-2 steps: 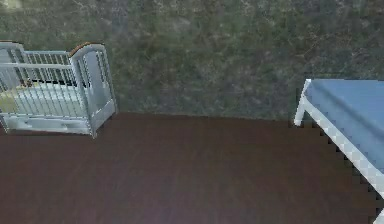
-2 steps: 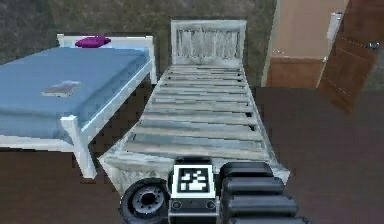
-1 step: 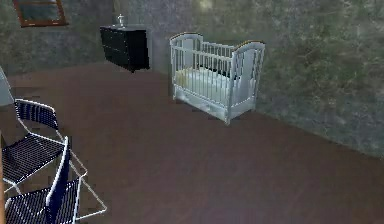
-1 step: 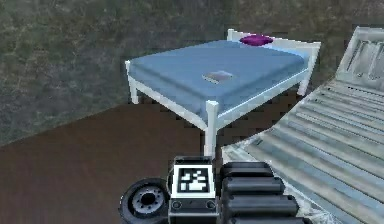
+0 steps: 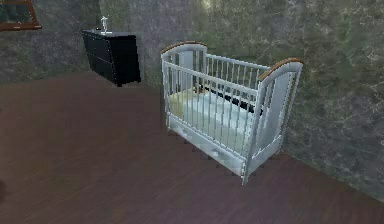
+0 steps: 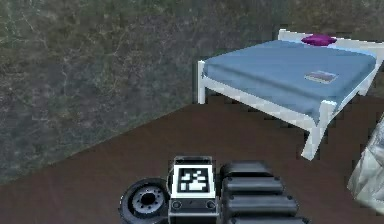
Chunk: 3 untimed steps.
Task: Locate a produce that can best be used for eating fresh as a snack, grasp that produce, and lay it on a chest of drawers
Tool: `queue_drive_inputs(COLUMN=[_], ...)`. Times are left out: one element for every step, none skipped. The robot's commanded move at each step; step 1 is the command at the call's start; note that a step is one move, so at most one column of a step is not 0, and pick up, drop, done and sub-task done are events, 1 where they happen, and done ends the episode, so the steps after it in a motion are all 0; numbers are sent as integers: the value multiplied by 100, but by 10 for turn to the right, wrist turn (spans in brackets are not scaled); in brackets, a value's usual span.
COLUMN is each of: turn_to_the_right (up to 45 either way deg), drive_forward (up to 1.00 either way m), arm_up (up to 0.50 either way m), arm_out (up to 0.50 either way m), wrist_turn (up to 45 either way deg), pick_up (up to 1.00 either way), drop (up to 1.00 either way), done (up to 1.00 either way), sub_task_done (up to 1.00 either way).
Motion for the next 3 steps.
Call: queue_drive_inputs(turn_to_the_right=[0, -330, 0], drive_forward=[10, 0, 100], arm_up=[0, 0, 0], arm_out=[0, 0, 0], wrist_turn=[0, 0, 0], pick_up=[0, 0, 0], drop=[0, 0, 0], done=[0, 0, 0], sub_task_done=[0, 0, 0])
